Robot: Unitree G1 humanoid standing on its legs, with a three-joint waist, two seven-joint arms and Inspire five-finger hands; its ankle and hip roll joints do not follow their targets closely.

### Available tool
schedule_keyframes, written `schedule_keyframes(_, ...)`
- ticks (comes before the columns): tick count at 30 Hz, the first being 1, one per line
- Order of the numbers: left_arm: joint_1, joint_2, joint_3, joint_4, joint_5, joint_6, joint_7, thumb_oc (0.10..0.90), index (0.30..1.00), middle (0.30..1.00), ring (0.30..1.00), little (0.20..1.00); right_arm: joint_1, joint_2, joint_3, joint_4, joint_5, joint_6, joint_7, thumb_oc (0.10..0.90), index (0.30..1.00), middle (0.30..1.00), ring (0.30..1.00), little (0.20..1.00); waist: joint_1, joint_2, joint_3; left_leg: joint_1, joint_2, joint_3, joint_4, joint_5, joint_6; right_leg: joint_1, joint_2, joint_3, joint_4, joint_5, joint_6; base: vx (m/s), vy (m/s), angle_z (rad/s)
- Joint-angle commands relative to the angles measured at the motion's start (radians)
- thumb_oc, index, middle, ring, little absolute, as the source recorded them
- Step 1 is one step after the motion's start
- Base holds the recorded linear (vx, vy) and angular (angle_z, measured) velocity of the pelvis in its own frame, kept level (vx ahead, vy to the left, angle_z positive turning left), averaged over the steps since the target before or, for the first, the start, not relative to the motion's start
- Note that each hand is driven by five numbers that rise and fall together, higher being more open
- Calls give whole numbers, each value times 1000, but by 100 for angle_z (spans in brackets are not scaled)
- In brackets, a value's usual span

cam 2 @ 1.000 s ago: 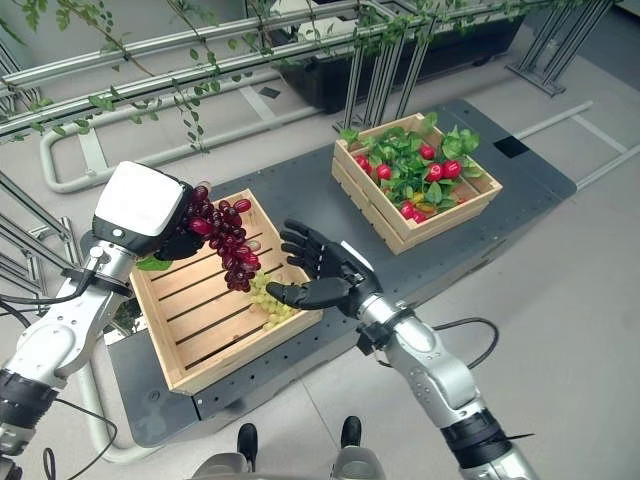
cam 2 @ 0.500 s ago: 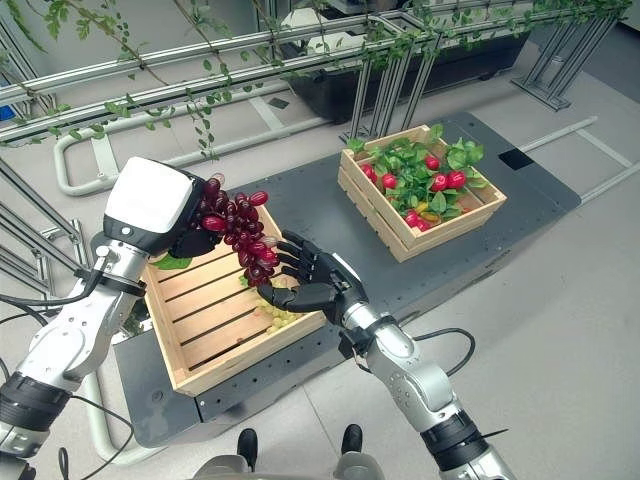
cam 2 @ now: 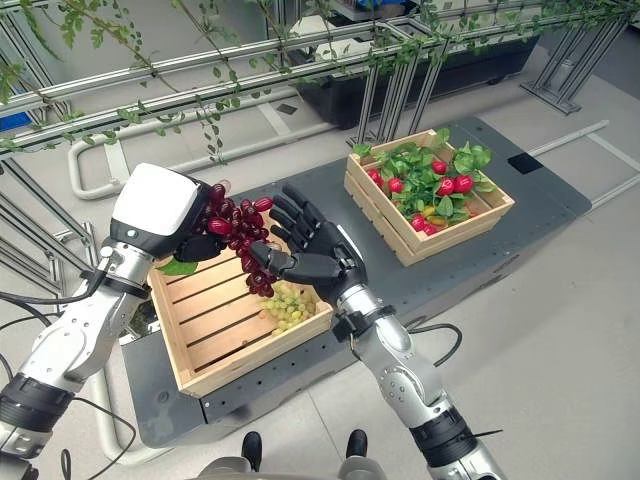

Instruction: Pick up the fruits from the basket on one side to the basket on the other side

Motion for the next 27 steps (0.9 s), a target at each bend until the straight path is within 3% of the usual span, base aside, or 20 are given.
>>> schedule_keyframes(1, -95, -10, 4, -32, -43, 6, 67, 400, 300, 300, 300, 300, -63, 26, -23, -114, 27, -135, -40, 800, 900, 900, 900, 900, 6, 26, -166, 31, -15, 5, 1, -123, -1, 16, -36, -22, 36, -64, 48, 0, 0, 0)
schedule_keyframes(14, -97, -28, 11, -82, -74, -27, 91, 400, 300, 300, 300, 300, -73, -54, 19, -78, -253, 35, -27, 800, 900, 900, 900, 900, 6, 18, -167, 30, -14, 8, 1, -119, -3, 19, -39, -18, 31, -59, 46, 0, 0, 0)
schedule_keyframes(20, -114, -41, -6, -98, -96, -27, 90, 400, 300, 300, 300, 300, -80, -61, 34, -27, -295, 54, -61, 800, 900, 900, 900, 900, 6, 16, -172, 34, -12, 10, 1, -120, -5, 27, -39, -19, 26, -60, 45, 0, 0, 0)
schedule_keyframes(27, -112, -59, -13, -131, -158, -99, 67, 400, 300, 300, 300, 300, -72, -48, 35, 13, -267, 49, -100, 800, 900, 900, 900, 900, 9, 16, -172, 38, -12, 11, 1, -122, -4, 29, -40, -22, 30, -63, 45, 0, 0, 0)
